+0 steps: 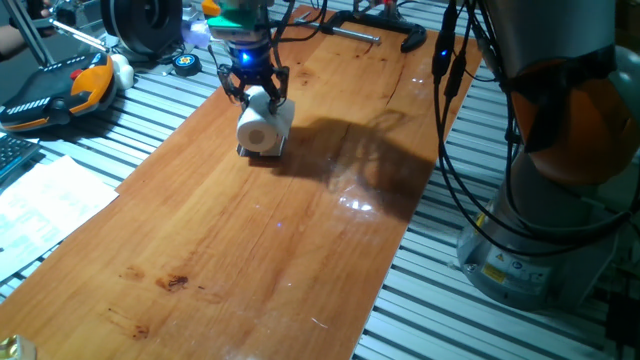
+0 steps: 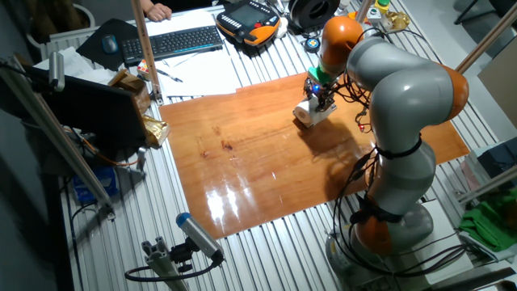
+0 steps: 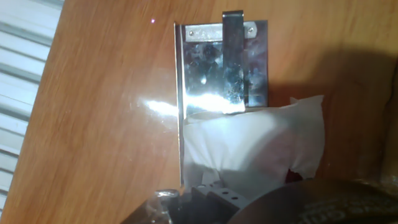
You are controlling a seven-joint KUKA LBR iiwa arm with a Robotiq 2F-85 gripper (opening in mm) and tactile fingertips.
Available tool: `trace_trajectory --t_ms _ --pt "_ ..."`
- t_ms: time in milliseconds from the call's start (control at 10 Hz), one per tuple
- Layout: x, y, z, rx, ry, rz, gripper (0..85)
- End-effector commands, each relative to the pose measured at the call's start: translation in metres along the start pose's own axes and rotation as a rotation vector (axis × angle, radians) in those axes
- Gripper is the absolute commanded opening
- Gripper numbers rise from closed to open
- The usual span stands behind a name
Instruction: Take the roll of paper down from the shelf
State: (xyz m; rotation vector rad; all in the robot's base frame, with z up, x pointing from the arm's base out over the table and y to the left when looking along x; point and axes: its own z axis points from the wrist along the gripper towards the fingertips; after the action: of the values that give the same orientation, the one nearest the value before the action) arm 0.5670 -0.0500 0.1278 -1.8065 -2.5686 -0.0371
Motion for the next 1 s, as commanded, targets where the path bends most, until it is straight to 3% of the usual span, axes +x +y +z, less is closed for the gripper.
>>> trace_trajectory --t_ms 0,400,900 --pt "0.0005 -0.0004 0.0017 -0.004 0.012 0.006 0.7" --pt "0.0047 -0.0040 0.0033 -0.011 0.046 0.024 0.7" --pt "0.0030 -0.0031 0.0041 0.000 0.034 0.042 0.7"
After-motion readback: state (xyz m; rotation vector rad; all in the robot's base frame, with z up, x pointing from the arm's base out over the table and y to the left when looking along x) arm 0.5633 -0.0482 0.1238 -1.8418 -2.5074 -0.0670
